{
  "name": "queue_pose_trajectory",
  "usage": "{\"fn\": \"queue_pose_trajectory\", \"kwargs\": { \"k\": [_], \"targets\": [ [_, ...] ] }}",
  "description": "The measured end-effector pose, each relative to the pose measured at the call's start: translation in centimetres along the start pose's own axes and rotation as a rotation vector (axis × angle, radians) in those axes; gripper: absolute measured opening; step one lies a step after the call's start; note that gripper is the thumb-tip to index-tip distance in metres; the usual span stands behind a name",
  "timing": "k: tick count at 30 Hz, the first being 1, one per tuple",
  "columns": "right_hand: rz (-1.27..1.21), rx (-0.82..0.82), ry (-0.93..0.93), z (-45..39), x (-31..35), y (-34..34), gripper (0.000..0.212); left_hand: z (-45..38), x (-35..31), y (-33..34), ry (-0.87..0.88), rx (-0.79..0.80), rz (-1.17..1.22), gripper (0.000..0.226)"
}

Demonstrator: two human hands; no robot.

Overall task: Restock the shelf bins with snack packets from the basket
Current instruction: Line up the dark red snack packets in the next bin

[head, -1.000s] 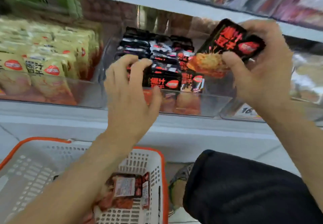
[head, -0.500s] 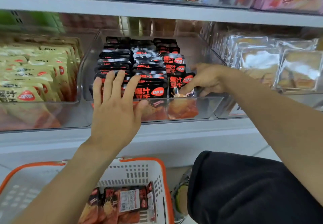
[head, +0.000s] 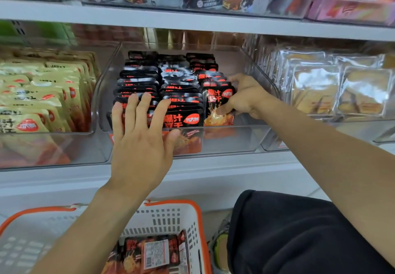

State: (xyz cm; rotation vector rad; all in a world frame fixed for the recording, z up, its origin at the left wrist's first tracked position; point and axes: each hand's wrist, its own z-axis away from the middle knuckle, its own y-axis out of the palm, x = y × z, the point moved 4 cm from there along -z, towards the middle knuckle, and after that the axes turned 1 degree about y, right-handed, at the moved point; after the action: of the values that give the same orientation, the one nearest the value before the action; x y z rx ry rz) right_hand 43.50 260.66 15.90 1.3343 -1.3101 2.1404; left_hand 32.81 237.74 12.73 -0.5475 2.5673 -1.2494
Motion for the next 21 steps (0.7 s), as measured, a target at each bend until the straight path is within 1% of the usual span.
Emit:
{"fn": "queue_pose_trajectory", "kwargs": {
  "k": [2, 3, 7, 8, 9, 11, 12, 15, 18, 21],
  "targets": [
    [0.067, -0.051, -0.068, -0.5, 0.2, 0.2, 0.094, 0.0, 0.0, -0.1, -0.001, -0.001, 0.002, 0.056],
    [0.091, -0.039, -0.066, -0.6, 0.1, 0.4, 0.099, 0.0, 0.0, -0.1, -0.002, -0.002, 0.007, 0.056],
    [0.068, 0.089, 0.084, -0.6, -0.5, 1.2, 0.100, 0.0, -0.1, -0.2, -0.004, 0.000, 0.017, 0.056],
    [0.067, 0.108, 0.095, -0.6, -0.5, 1.3, 0.104, 0.0, -0.1, -0.2, -0.004, 0.000, 0.020, 0.056],
    [0.067, 0.127, 0.090, -0.6, -0.5, 1.4, 0.112, 0.0, -0.1, -0.2, -0.003, -0.001, 0.024, 0.056],
    [0.103, 0.182, 0.057, -0.6, -0.2, 1.3, 0.138, 0.0, 0.0, -0.3, 0.000, -0.006, 0.028, 0.056],
    [0.148, 0.211, 0.040, -0.6, 0.0, 1.3, 0.144, 0.0, 0.0, -0.3, 0.001, -0.009, 0.031, 0.056],
    [0.265, 0.233, 0.010, -0.7, 0.3, 1.3, 0.143, 0.0, -0.1, -0.3, 0.000, -0.009, 0.045, 0.056],
    [0.346, 0.153, -0.041, -1.5, 0.6, 1.4, 0.138, 0.0, -0.1, -0.3, -0.001, -0.006, 0.038, 0.056],
    [0.349, 0.046, -0.108, -2.2, 1.0, 1.4, 0.127, 0.1, -0.1, -0.3, 0.000, -0.011, 0.035, 0.055]
  ]
}}
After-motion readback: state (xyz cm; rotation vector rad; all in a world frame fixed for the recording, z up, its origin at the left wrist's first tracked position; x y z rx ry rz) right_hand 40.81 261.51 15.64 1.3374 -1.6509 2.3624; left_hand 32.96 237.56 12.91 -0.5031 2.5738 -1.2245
